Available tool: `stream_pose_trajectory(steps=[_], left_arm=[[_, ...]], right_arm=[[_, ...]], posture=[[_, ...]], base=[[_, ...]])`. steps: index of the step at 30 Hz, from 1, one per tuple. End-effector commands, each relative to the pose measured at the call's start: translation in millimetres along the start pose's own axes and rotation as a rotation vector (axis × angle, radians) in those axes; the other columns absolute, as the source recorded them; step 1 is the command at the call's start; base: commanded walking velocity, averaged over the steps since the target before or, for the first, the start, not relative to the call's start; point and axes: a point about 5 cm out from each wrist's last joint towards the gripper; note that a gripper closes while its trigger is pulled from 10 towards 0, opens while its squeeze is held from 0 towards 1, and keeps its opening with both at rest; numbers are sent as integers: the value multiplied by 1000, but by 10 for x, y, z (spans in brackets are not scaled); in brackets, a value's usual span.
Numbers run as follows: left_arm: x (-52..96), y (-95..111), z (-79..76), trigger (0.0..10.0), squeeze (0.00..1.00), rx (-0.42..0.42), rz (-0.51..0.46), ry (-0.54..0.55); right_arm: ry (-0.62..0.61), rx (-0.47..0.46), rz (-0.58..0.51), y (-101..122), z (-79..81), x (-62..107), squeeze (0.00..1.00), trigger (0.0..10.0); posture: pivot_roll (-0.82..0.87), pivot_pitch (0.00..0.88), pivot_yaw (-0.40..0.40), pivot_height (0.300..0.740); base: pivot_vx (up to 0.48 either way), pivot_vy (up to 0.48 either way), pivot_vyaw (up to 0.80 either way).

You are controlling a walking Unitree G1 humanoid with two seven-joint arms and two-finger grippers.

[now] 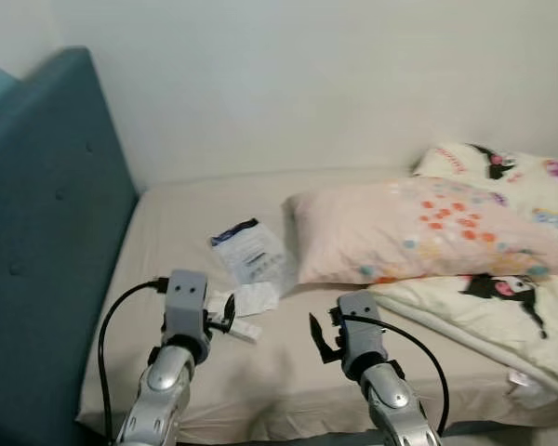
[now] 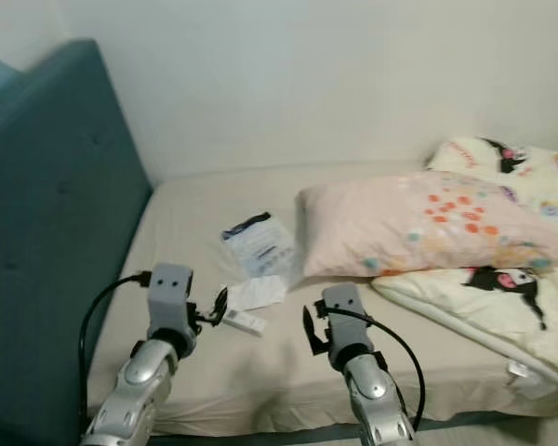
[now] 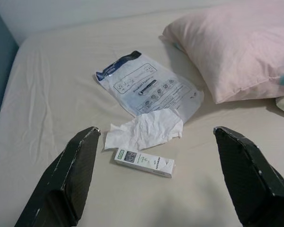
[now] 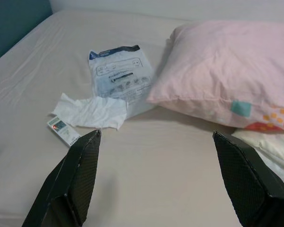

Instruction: Clean up the room

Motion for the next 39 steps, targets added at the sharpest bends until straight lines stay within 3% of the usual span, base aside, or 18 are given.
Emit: stream_pose_trajectory(steps=[1,19,25,34,39], left_arm=[[35,-61,95,10000,0,-13,26,37],[49,-59,126,10000,0,-24,24,45],[29,-74,109,10000,0,-46,66,4],[44,-39,139,10000,0,-30,21,31],[52,16,152,10000,0,5,-19,42]], right_arm=[[23,-10,10,-12,67,6,0,10000],[35,-17,8,-4,91,0,0,10000],[29,-32,6,-9,112,16,0,10000],[20,-31,6,-19,94,33,0,10000],[23,-32,5,-15,96,32,0,10000]], posture=[[-6,74,-3,740],[-3,61,-1,740],[-4,64,8,740],[-4,70,11,740],[-2,72,7,740]], base=[[0,0,0],[0,0,0],[0,0,0],[0,369,0],[0,0,0]])
Point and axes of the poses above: a point about 5 cm out from each wrist's last joint towards the gripper, its own x axis pointing back from the gripper into the wrist, its own y axis along the axis of the wrist's last joint, z = x × y, and after that the axes turned 10 degrees about x, right-handed
